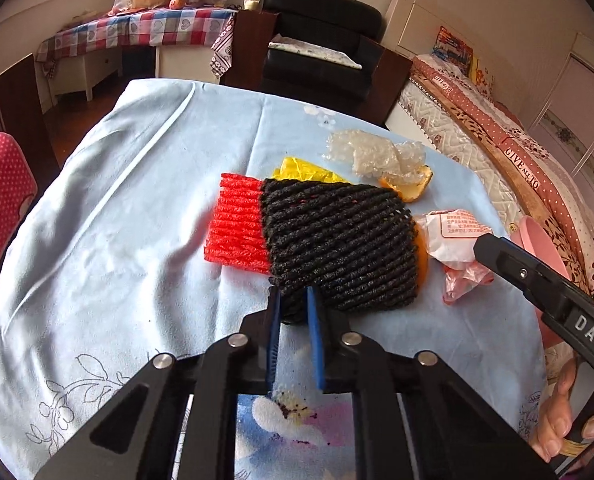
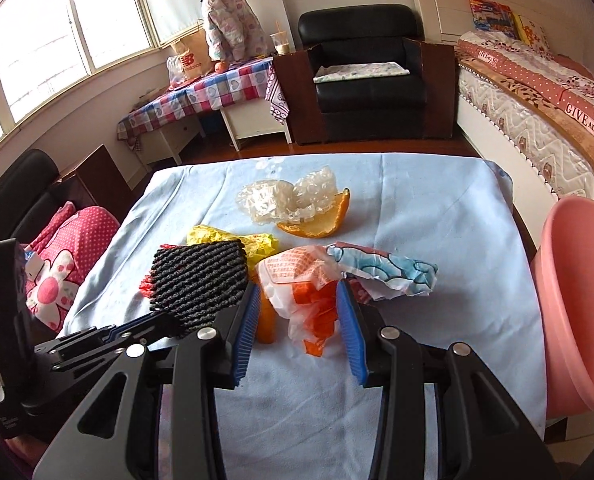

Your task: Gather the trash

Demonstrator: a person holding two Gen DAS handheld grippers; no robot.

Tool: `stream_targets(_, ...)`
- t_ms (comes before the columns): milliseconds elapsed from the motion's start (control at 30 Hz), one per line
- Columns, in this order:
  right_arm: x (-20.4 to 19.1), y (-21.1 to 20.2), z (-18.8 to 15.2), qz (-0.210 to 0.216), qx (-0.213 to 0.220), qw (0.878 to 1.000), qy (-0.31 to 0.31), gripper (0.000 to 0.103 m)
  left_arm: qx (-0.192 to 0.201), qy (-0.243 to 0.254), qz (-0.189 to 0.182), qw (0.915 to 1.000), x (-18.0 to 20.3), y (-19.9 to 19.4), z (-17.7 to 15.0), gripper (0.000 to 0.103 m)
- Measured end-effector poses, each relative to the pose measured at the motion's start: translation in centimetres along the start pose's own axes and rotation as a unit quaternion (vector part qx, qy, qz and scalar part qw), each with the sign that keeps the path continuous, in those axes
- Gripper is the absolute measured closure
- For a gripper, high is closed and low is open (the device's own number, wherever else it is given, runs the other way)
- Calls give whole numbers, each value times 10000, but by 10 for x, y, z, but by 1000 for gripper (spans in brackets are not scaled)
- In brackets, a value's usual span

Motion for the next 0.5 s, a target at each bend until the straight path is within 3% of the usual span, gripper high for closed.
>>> stream_targets(233,1,8,1,-110,28,9999,-47,63,369,67,-13,9993,-3,-24,2,97)
stream_targets(333,1,7,-1,-52,-19,10000,-17,79,509,25,-19,9987,-7,-37,3,97)
stream_targets(500,-3,-10,-8,101,69,9999,-23,80,709,-65,-82,9974,-13,-59,6,98)
Point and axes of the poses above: each gripper's, at about its wrist camera, not at the fingertips, and y roughly the way its jaws point, x to its right, z to its top, the point moved 3 cm from there along y, roughly the way its jaws point, and after that the axes turned 12 degrees about z, right-handed, at the moved point
